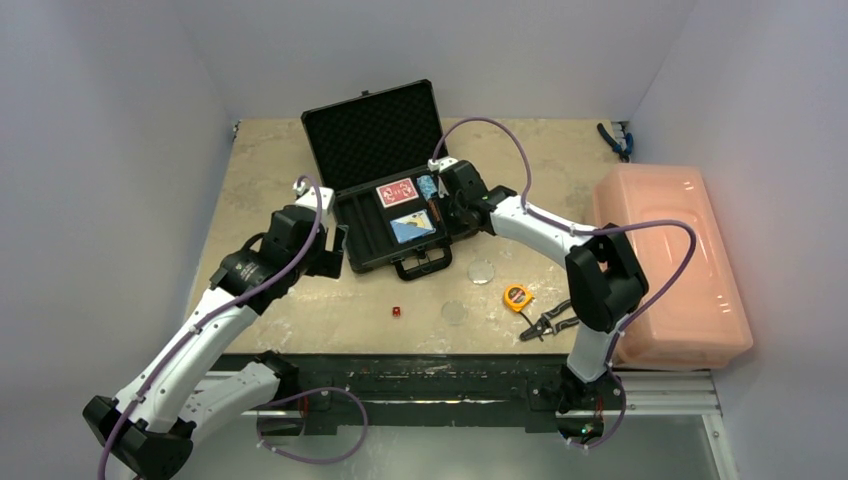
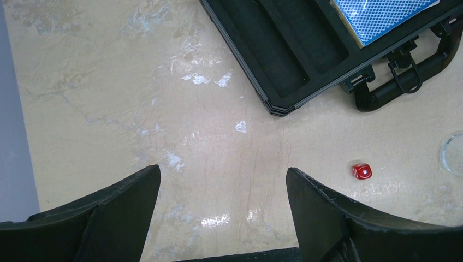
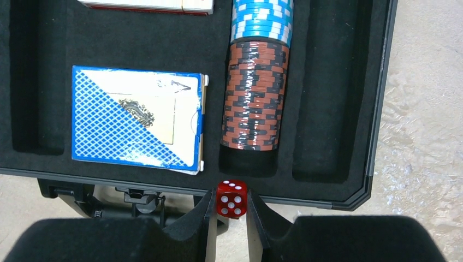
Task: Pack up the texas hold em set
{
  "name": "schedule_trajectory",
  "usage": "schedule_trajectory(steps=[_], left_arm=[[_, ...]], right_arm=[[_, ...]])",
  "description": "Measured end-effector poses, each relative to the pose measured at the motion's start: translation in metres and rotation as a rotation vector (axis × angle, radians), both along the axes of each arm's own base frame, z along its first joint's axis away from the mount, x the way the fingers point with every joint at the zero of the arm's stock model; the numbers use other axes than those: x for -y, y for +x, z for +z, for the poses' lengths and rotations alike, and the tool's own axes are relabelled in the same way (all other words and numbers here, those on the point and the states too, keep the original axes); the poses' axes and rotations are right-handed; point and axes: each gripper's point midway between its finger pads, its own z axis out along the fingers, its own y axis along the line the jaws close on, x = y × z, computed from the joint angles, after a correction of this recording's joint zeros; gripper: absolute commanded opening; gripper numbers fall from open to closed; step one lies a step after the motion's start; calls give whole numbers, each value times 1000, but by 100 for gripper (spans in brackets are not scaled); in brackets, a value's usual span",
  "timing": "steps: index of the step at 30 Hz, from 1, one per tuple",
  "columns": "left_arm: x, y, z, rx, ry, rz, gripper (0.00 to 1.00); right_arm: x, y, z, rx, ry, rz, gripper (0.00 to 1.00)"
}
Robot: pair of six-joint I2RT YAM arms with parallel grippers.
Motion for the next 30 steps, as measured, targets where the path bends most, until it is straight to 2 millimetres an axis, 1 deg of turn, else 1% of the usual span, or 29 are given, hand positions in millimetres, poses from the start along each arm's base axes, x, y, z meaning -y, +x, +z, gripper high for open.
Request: schedule_trajectory(steps=[6,13,30], left_arm=[[0,0,-1,-4,2,0,85],[0,0,-2,-7,4,0,85],[0,1,-2,-8,5,0,85]], right_arm=[[-2,7,-4,1,-5,-2,0],[-1,12,-13,-10,-16,-4,0],[-6,18,-16,5,-6,-4,0]])
